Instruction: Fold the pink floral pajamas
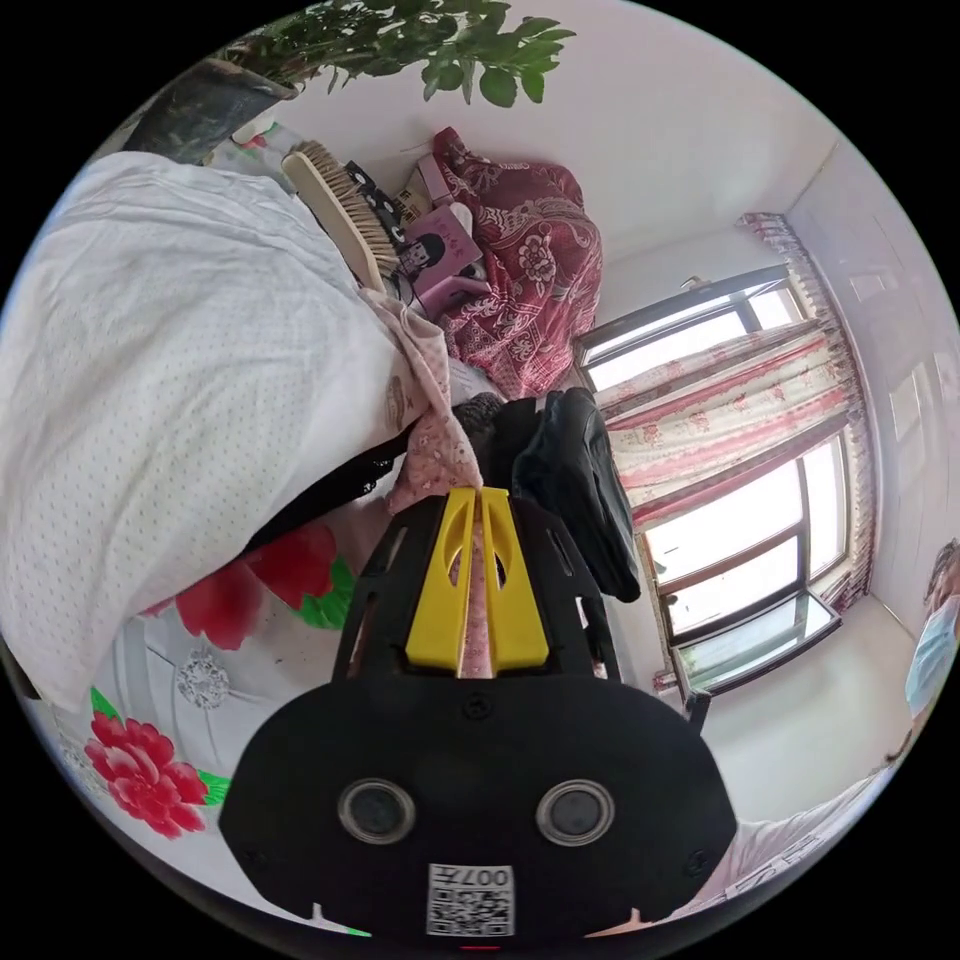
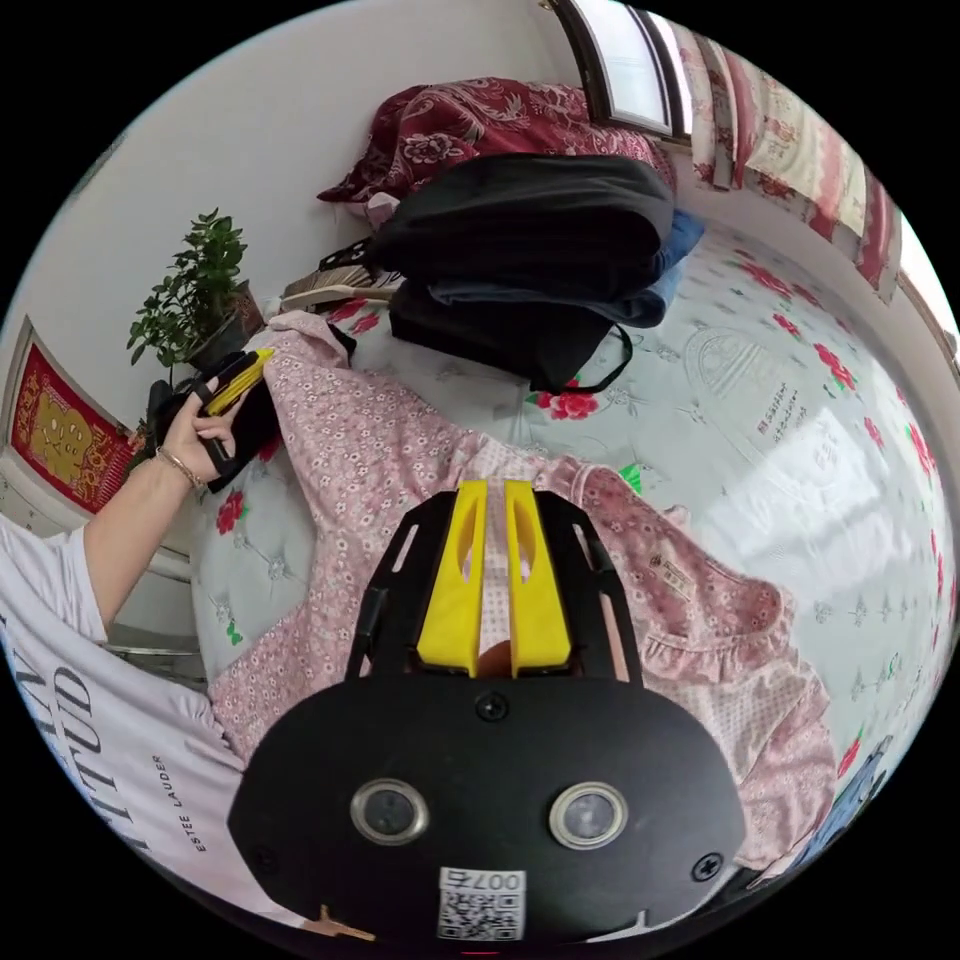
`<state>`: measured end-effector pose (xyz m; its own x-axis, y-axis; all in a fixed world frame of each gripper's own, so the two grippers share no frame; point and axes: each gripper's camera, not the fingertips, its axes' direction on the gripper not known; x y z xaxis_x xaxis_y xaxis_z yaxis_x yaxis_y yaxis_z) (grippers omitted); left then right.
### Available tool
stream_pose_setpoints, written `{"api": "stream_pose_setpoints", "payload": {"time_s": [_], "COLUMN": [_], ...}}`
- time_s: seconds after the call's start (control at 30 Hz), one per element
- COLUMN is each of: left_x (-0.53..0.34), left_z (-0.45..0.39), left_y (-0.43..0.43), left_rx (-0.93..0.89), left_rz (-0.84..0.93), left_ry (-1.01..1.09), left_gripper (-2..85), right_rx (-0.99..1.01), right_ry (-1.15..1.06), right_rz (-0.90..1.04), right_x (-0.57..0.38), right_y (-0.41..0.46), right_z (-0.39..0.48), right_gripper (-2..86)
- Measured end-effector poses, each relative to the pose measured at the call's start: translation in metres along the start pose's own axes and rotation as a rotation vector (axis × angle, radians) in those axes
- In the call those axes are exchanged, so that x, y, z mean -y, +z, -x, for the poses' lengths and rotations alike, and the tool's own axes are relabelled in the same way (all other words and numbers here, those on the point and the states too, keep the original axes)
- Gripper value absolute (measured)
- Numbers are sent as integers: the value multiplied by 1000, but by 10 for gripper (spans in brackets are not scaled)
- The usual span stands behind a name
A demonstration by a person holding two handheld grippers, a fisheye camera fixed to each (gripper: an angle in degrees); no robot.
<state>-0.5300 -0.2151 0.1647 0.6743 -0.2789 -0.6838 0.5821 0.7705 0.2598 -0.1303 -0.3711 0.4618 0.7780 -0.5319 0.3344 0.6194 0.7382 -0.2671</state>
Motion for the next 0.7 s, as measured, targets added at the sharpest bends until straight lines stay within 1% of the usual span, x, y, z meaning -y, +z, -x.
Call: {"api": "stream_pose_setpoints", "payload": {"time_s": [0.07, 0.13, 0.17, 0.2, 0.23, 0.3, 0.37, 0.47, 0.57, 0.63, 0.67, 0.7], "left_x": [-3, -9, -11, -15, -19, -28, -36, -46, -49, -55, -58, -66], "left_z": [5, 19, 23, 31, 37, 40, 37, 18, -32, -89, -105, -141], "left_y": [-8, -21, -24, -30, -34, -35, -33, -25, -16, -4, 1, 13], "left_rx": [7, -26, -35, -56, -69, -81, -108, -209, -240, -289, -312, -362], "left_rz": [-22, -59, -70, -89, -95, -106, -124, -152, -133, -72, -46, 29], "left_ry": [-8, -56, -74, -106, -125, -128, -127, -91, 104, 357, 426, 578], "left_gripper": [-10, -10, -10, -10, -10, -10, -10, -10, -10, -10, -9, -9], "right_rx": [-90, -194, -170, -185, -135, -62, -46, -36, -7, 26, 61, 73], "right_ry": [38, 84, 65, 103, 125, 176, 169, 166, 161, 187, 210, 226], "right_rz": [128, 239, 119, 144, 107, 111, 100, 78, -65, -124, -156, -170], "right_x": [23, 26, 24, 24, 24, 24, 22, 21, 10, 1, -6, -11], "right_y": [48, 75, 66, 68, 64, 62, 58, 45, 10, -12, -28, -36], "right_z": [-15, -31, -38, -45, -54, -67, -71, -67, -62, -64, -68, -70], "right_gripper": [0, -1, -2, -2, -2, -2, -2, -2, 1, 4, 7, 9]}}
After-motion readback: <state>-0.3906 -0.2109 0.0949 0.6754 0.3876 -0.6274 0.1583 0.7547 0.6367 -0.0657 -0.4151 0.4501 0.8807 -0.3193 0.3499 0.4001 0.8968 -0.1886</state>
